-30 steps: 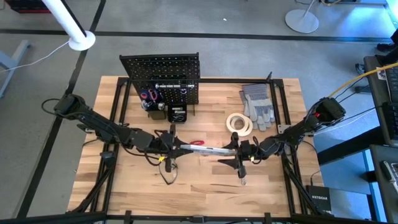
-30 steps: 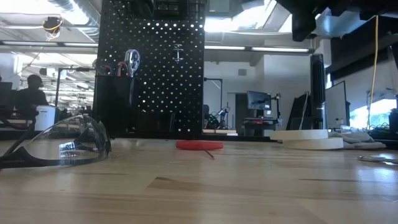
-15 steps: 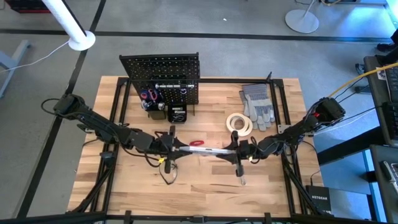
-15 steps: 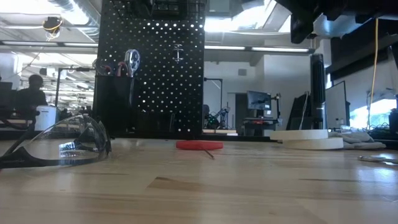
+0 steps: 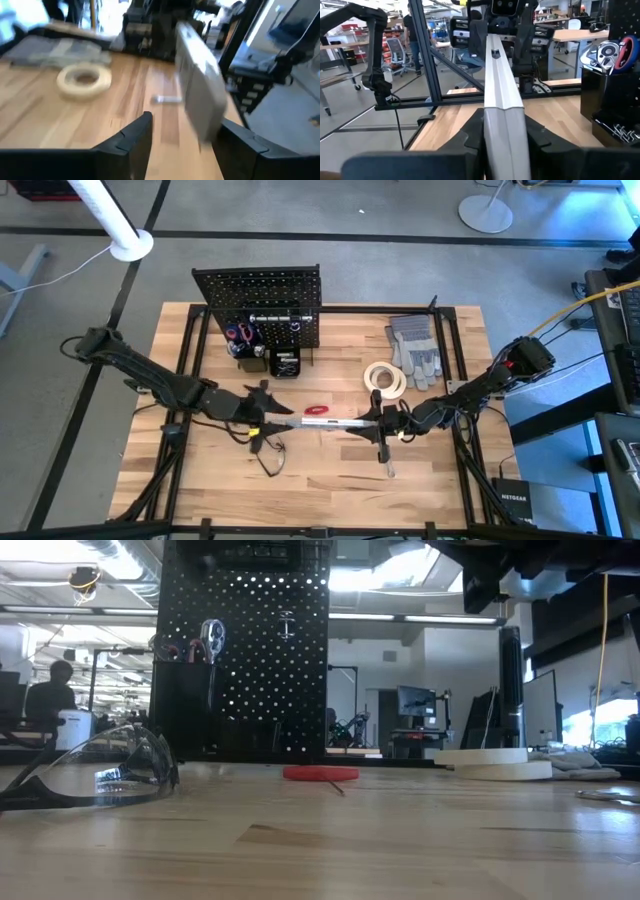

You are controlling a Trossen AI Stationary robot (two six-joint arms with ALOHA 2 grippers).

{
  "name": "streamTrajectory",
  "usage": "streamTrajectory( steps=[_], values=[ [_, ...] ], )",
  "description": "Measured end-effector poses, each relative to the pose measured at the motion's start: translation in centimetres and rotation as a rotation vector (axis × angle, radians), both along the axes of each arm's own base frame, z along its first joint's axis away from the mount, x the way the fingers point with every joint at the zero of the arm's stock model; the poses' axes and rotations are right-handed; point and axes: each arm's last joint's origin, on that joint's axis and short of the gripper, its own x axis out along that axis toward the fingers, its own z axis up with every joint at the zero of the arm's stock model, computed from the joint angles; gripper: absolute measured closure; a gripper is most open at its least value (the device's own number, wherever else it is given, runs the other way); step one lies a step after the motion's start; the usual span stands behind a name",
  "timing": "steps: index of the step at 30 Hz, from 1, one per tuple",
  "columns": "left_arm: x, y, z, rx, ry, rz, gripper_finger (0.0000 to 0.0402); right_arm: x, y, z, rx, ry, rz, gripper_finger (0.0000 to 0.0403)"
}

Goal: Hang tools onto peg board
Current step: Put the spirit level on the peg board

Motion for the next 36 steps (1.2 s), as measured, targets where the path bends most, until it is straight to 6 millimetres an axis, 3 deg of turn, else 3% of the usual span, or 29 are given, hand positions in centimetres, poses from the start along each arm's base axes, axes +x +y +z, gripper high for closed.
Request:
streamTrajectory(
  steps=[5, 14, 27, 36],
  values=[
    [-2.8, -1.5, -0.2, 0.002, 0.106, 0.031, 0.0222, 0.0, 0.0, 0.0, -0.003, 0.004, 0.006, 0.0339],
    [-5.6, -4.6, -0.2, 0.071, 0.078, 0.072, 0.0241, 0.0, 0.0, -0.2, 0.023, 0.017, 0.006, 0.0339],
    [-7.8, -5.7, -2.3, -0.01, 0.076, 0.087, 0.0247, 0.9, 0.7, 0.6, 0.018, 0.064, 0.062, 0.0339],
    [-7.8, -5.7, -2.1, -0.033, -0.016, 0.02, 0.0247, 1.2, 0.5, 0.5, -0.004, 0.101, 0.065, 0.0339]
  ],
)
